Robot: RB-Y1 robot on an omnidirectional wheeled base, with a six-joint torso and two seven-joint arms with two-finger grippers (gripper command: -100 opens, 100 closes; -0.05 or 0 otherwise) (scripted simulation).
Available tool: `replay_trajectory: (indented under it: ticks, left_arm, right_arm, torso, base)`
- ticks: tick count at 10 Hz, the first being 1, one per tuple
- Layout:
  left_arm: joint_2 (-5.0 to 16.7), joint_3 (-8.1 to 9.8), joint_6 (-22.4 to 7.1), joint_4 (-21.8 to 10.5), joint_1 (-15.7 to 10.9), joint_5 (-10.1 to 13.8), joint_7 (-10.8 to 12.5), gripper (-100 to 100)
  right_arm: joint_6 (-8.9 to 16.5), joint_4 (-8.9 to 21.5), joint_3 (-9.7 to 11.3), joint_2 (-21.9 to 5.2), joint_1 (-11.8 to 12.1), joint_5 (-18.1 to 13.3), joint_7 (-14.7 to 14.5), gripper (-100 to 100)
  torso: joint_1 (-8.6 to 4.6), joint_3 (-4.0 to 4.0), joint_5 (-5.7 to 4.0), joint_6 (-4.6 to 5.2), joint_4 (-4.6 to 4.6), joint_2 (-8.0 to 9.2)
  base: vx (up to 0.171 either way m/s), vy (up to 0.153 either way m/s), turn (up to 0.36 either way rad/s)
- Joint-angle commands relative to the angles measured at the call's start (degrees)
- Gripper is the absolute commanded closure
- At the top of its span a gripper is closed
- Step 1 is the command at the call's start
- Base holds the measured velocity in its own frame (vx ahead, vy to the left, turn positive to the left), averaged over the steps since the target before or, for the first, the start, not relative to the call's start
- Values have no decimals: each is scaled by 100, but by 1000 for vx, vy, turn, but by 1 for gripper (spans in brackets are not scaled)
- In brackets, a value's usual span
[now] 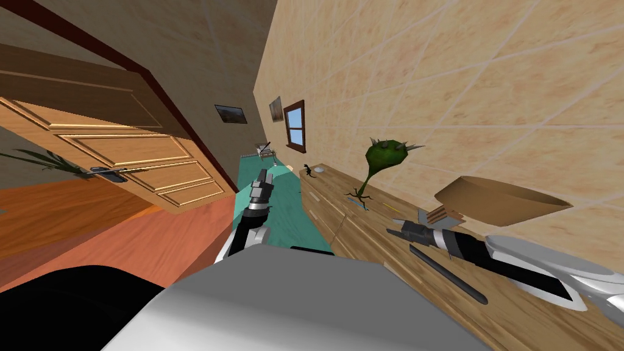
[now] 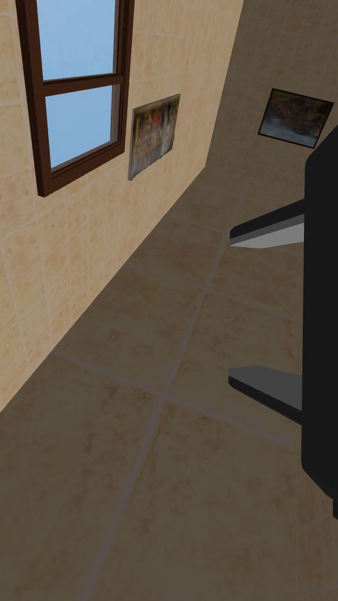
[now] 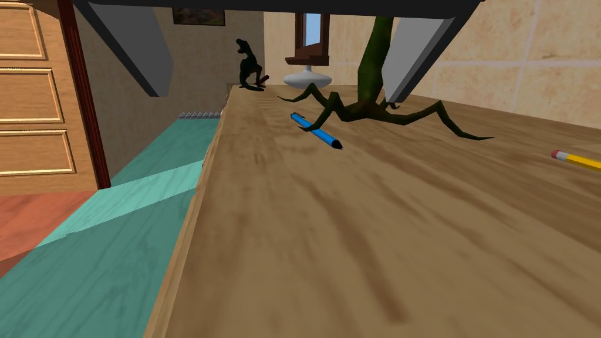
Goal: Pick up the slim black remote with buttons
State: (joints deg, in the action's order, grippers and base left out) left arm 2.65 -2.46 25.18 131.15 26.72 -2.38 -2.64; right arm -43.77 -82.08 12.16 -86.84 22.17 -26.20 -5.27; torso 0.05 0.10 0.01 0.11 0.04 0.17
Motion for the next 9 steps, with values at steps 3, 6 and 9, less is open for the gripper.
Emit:
replay_trajectory:
  ticks: [3,6,9]
  left_arm:
    - [0,0,0,0,-1,0,0,0]
    - [0,0,0,0,-1,0,0,0]
    - [0,0,0,0,0,0,0,0]
  right_arm:
    - [-130,432,341,-380,17,-221,-21,-100]
    - [-283,866,679,-623,2,-413,-34,-100]
    - [-416,1231,1001,-795,-1,-583,-40,-100]
  torso:
    - [3,3,0,-5,1,6]
    - [-4,4,-2,-3,1,7]
    - [-3,0,-1,-3,0,1]
  base:
    - [-39,9,136]
    - [-43,5,128]
    - [-28,6,95]
